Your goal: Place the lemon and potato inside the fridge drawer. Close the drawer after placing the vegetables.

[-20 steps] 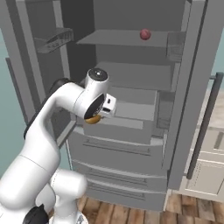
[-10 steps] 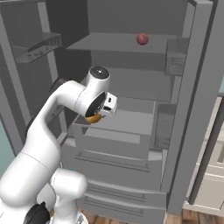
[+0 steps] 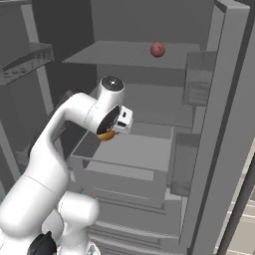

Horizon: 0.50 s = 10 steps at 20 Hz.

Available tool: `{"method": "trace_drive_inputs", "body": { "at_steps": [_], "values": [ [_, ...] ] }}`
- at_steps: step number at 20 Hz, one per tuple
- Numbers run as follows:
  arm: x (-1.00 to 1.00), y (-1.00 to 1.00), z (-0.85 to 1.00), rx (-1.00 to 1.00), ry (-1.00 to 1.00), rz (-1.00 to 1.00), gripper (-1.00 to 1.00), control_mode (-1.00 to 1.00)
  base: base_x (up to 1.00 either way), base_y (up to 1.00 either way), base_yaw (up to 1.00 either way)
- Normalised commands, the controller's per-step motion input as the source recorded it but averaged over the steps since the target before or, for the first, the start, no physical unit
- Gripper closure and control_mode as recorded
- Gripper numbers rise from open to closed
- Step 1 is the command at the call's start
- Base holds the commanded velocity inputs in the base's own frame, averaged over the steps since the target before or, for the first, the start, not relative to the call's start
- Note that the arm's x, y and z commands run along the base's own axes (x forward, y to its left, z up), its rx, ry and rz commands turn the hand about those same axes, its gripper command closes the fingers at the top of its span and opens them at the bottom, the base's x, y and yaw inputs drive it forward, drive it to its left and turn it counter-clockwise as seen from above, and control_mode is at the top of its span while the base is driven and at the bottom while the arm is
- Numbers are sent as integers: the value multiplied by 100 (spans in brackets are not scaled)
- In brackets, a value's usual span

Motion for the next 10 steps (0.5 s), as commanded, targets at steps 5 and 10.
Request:
{"method": "trace_drive_inputs", "body": {
  "at_steps": [5,10],
  "values": [
    [0,0,0,0,0,0,100,100,46,-33,0],
    [0,0,0,0,0,0,100,100,26,-36,0]
  ]
}}
